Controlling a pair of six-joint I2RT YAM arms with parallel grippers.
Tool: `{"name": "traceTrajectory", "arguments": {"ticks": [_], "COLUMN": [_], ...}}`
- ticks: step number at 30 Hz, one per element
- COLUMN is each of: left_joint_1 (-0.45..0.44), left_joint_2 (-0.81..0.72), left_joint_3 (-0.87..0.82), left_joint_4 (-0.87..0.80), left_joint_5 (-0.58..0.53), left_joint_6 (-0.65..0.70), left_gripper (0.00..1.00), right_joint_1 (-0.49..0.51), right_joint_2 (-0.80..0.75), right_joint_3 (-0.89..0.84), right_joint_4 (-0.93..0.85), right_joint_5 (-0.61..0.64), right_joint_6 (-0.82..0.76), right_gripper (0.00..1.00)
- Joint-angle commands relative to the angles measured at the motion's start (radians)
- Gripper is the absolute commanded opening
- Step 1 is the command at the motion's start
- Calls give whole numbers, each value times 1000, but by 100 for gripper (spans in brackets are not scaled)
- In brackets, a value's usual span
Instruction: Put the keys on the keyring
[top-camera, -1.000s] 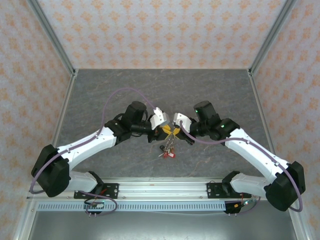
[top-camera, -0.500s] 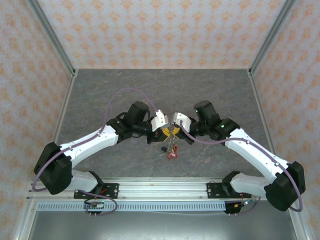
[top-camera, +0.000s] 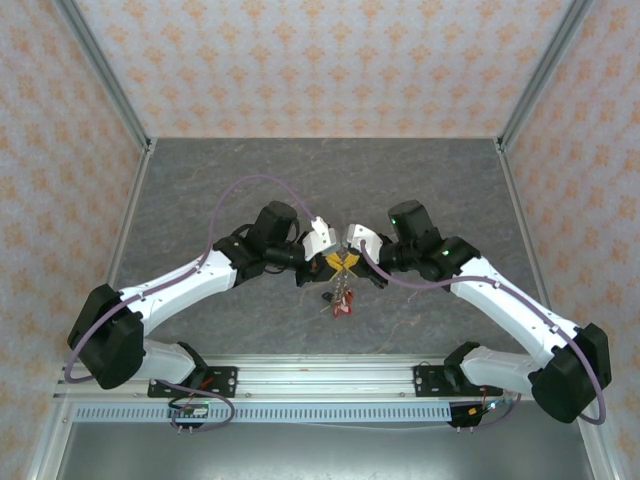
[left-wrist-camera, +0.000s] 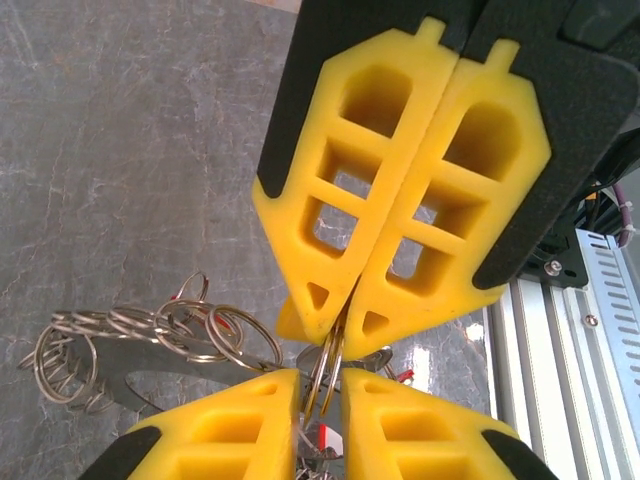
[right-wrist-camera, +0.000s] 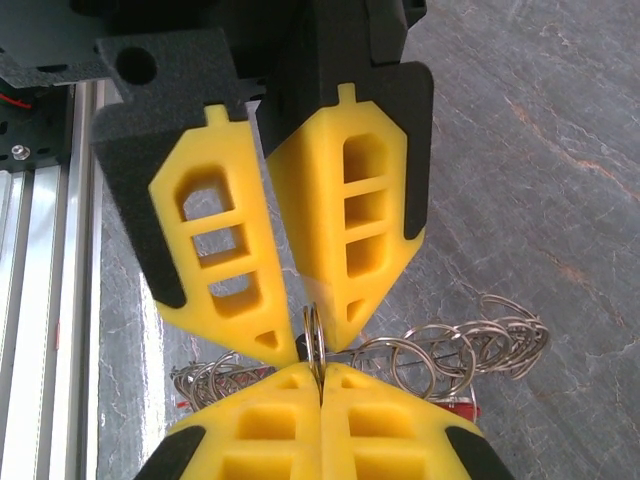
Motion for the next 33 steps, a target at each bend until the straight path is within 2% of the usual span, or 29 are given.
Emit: {"name": "traceTrajectory", "arguments": {"ticks": [1,6,12,15,19,27,33], "left_joint_1": [-12,-12,-12,-12,-12,-12,-12], "left_joint_2": [1,-9,-30,-35,-40,-49,-58], "left_joint_3": [29,20,-18,-34,-39,-39,-45], "left_joint_4": [13,23,123,159,188,179,156], "left_joint_5": [14,7,1,19,58,76,45], "left_joint_6": [1,-3,-52,-72,-98,-99,-85], "left_gripper": [14,0,0,0,0,0,0], "right_joint_1": [9,9,1,-44,-85,-109,-108], "right_joint_2": [-37,-39,-64,-75,-82,-77,-116], "right_joint_3": [3,-2,-55,-105,-172,-200,-185], "right_joint_4": [61,64,92,134,253,338,298], "right_joint_5": [-21,-11,14,-107,-198,-238,-168], "right_joint_6": [12,15,59,107,185,228,215], "right_gripper": [0,2,12,18,18,16,20]}}
